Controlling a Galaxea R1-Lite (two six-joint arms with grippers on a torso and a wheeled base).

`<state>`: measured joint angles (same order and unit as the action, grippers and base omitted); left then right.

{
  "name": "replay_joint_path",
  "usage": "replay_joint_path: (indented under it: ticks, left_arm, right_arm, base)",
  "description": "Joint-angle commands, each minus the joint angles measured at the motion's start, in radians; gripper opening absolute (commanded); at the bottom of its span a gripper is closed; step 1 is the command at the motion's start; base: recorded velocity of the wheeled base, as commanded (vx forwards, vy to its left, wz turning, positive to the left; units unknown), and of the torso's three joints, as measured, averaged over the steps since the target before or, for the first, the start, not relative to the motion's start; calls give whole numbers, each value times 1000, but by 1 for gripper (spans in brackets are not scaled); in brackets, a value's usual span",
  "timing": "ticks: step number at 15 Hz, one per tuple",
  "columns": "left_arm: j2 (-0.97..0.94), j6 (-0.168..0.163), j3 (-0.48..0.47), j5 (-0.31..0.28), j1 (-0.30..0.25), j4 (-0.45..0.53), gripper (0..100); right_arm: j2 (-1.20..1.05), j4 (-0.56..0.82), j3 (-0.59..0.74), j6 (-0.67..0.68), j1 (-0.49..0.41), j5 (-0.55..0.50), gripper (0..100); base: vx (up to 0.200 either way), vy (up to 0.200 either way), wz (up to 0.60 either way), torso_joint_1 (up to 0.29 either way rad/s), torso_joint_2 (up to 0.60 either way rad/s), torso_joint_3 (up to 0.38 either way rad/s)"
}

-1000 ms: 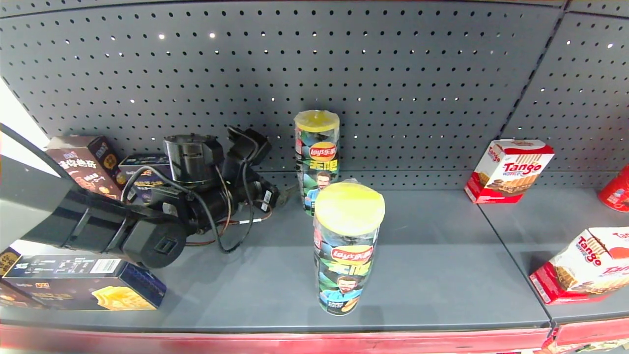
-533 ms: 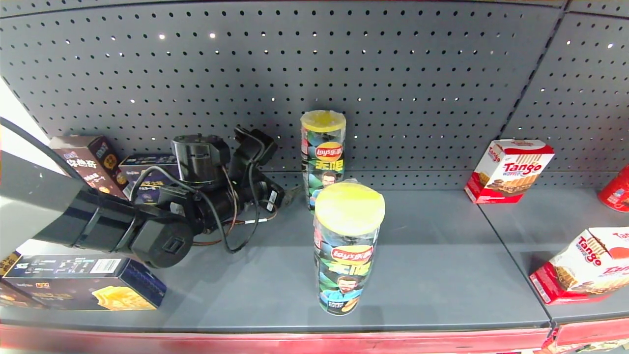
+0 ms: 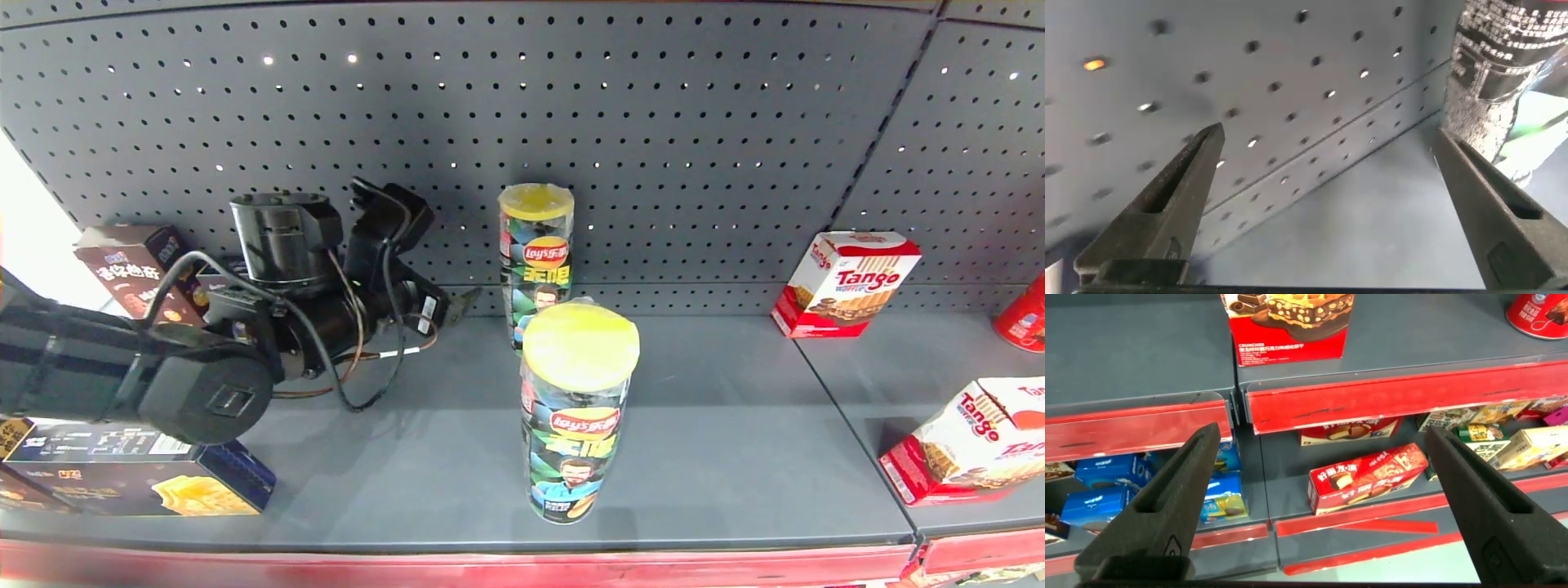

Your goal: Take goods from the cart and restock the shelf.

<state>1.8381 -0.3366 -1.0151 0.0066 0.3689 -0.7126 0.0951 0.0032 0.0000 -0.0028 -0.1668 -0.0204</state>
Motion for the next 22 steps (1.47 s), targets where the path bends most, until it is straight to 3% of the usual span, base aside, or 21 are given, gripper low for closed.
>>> replay_joint_path:
  ticks: [1,4,8,9,10,11,12,13,15,16,22]
  left_arm:
    - [-209,-4,67,98,31,59,100]
    - [-321,-5,162,133,62,61,100]
    - [-365,-4,253,135,56,35,100]
    - [-362,-2,250,133,56,19,100]
    - [-364,-2,257,133,61,10,100]
    - [-364,-2,260,131,58,5,100]
    - [-364,-2,268,131,58,-4,100]
    - [-364,-4,288,130,59,-34,100]
    - [-364,-4,294,130,59,-44,100]
    - [-364,-5,302,130,59,-67,100]
    - [-369,-12,363,130,51,-137,100]
  right_arm:
    - [2,0,0,0,0,0,100]
    - [2,0,0,-5,1,16,100]
    - [0,-2,0,-5,23,22,100]
    - [14,-37,-71,21,24,27,100]
    - [204,-28,-328,116,35,42,100]
    - [313,0,-449,125,52,79,100]
    - [339,4,-488,109,69,116,100]
    - [442,4,-551,7,116,231,100]
    - [580,-23,-575,-97,167,290,100]
    - [686,-57,-583,-146,260,303,100]
    - [1095,-281,-670,-154,685,174,100]
  base:
    - [0,0,0,0,0,0]
    - [0,0,0,0,0,0]
    - [0,0,0,0,0,0]
    - [0,0,0,0,0,0]
    - [0,0,0,0,0,0]
    - [0,0,0,0,0,0]
    - [0,0,0,0,0,0]
    - [0,0,0,0,0,0]
    - [0,0,0,0,0,0]
    - [0,0,0,0,0,0]
    - [0,0,0,0,0,0]
